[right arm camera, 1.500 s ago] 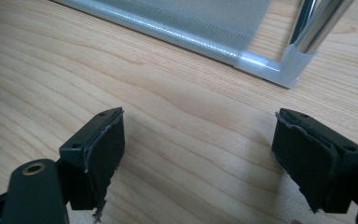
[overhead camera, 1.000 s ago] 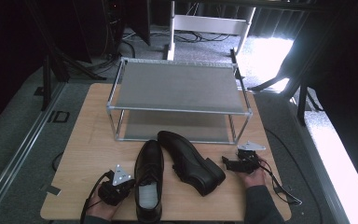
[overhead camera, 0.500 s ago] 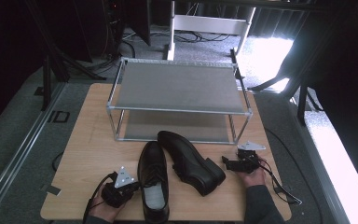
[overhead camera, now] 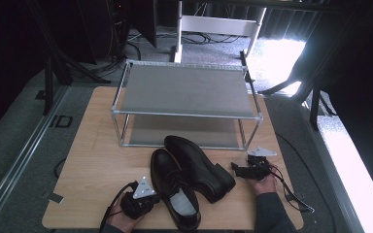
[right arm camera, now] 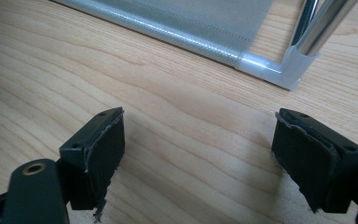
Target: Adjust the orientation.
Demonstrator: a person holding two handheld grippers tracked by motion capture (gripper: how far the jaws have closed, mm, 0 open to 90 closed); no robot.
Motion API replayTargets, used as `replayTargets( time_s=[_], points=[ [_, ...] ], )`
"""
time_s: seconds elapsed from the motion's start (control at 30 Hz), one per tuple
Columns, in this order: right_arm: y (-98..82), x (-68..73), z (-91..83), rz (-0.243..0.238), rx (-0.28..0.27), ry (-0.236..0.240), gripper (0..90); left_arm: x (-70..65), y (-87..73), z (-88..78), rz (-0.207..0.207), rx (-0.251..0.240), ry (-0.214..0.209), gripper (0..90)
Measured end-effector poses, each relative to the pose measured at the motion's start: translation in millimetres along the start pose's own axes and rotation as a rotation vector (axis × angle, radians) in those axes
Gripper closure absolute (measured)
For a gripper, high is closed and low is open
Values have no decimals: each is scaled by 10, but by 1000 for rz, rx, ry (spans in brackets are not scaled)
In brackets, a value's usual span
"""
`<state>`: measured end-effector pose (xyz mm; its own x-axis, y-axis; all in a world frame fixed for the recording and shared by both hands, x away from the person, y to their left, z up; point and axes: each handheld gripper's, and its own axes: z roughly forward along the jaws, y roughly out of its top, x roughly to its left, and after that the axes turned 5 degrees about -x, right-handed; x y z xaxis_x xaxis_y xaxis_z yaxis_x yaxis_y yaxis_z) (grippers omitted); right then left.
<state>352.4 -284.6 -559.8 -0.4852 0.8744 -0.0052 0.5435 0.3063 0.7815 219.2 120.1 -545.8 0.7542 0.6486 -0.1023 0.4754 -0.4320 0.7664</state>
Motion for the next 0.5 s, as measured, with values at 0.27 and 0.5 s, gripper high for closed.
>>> replayTargets(
  time_s=[0.27,0.5],
  points=[
    [1,9,0,-7,1,8,170,-45,15,35,19,-7,3,900],
    [4,19,-11,-3,6,6,209,-63,24,30,68,3,20,897]
  ],
)
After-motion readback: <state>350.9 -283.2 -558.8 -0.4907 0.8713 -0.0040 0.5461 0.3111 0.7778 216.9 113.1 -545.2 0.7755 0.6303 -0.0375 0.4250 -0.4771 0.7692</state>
